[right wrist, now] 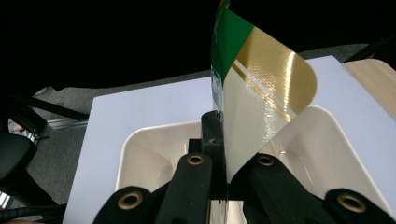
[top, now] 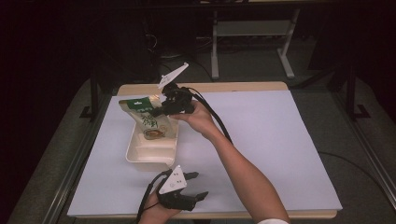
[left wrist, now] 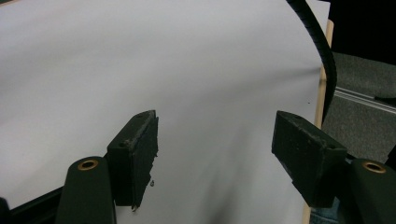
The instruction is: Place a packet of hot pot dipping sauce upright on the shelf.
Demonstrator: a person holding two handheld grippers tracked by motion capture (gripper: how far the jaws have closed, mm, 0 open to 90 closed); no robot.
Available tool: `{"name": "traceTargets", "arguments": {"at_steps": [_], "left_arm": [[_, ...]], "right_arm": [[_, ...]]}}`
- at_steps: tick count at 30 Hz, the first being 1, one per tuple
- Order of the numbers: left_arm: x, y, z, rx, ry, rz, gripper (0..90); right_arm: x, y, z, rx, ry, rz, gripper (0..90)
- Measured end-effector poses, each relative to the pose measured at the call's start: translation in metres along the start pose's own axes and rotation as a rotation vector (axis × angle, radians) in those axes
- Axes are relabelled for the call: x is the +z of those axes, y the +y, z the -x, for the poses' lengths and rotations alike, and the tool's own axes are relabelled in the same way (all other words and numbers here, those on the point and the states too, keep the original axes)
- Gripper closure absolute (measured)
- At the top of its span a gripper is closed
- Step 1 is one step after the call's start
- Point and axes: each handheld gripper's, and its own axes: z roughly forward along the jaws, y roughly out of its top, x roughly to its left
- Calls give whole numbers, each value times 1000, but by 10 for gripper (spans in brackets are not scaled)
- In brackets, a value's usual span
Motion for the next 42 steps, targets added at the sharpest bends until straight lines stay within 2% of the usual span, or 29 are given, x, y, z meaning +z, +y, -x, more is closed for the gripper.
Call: {"name": "traceTargets", "arguments": {"at_steps": [4,13,23,27,42], "left_arm": [[0,0,0,6,-1,-1,305],[-3,0,-2,-18,5,13,303],[-4,0,-4,-16,9,15,303],[-4,0,-5,-18,18,12,292],[-3,2,-7,-20,18,10,292]], "right_arm": [[10,-3,1,6,9,-15,898],[25,-13,5,21,29,-8,898],[40,-34,13,56,38,1,897],[38,-41,18,82,36,19,893],[30,-56,24,108,7,-31,877]]}}
